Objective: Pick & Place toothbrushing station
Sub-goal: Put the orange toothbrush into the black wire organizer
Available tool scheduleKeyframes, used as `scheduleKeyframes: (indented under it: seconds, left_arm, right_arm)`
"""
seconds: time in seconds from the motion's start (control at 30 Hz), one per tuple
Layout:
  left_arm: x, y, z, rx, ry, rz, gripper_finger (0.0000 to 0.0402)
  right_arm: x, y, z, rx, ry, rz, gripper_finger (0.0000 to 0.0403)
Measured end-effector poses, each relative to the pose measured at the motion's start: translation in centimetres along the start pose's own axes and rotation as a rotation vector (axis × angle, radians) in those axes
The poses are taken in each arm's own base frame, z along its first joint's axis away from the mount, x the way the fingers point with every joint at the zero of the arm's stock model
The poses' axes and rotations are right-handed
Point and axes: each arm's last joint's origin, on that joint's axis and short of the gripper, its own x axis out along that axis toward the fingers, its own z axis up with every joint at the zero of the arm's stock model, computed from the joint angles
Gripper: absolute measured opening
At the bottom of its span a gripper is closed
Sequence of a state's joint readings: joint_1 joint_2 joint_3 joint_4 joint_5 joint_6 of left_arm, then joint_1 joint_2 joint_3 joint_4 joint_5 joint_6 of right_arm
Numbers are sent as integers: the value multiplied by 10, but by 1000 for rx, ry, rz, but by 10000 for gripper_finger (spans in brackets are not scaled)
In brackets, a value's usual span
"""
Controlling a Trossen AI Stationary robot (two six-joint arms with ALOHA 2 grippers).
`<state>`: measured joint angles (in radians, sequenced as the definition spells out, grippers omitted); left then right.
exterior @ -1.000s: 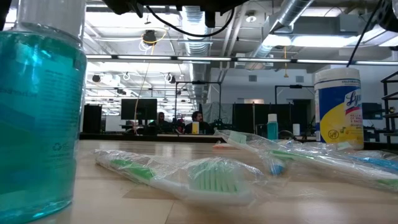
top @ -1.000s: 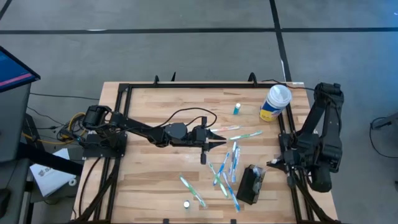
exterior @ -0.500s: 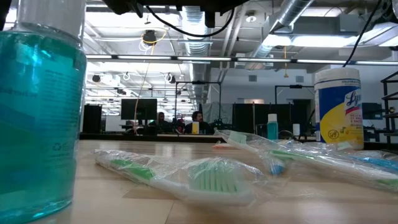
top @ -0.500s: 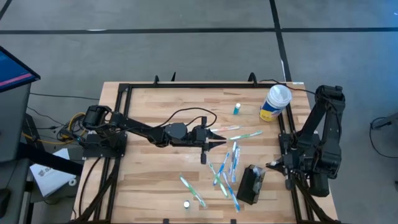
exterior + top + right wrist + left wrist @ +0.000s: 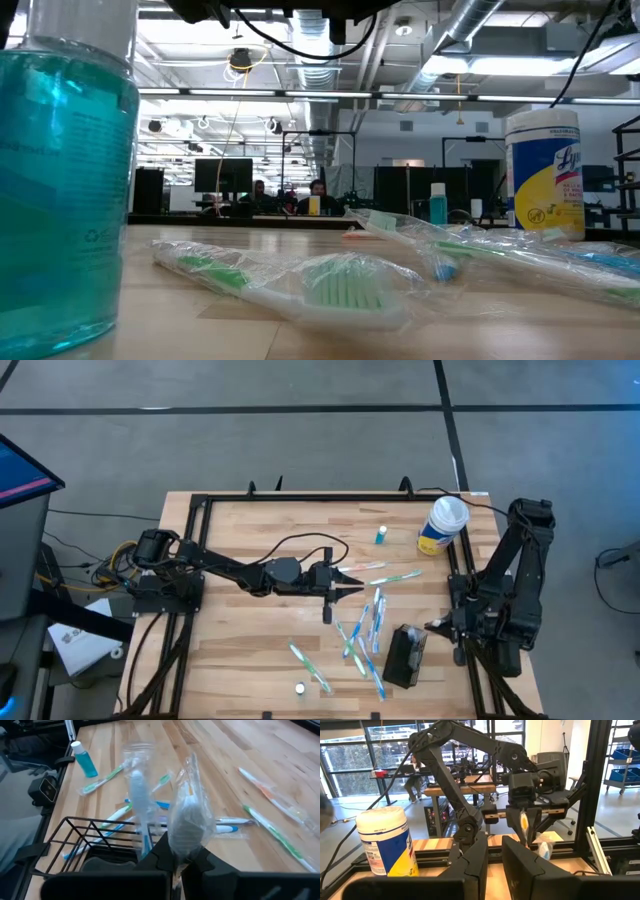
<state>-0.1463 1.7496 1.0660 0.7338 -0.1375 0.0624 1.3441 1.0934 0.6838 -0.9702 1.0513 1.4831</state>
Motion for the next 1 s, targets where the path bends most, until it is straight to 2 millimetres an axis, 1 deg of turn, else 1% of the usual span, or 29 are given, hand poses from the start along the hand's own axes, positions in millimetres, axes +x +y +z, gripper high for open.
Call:
scheduleKeyframes:
  seconds: [0.43,0.67,1.0]
  left_arm:
    - [0,0,0,0,-1,-3,49]
    - [0,0,0,0,0,-2,49]
    - [0,0,0,0,0,1,49]
  right_arm:
    - [9,11,-9,-23,1,-22,7]
    - [12,15,-13,-25,1,-27,17]
    - [15,17,-13,-7,3,-32,19]
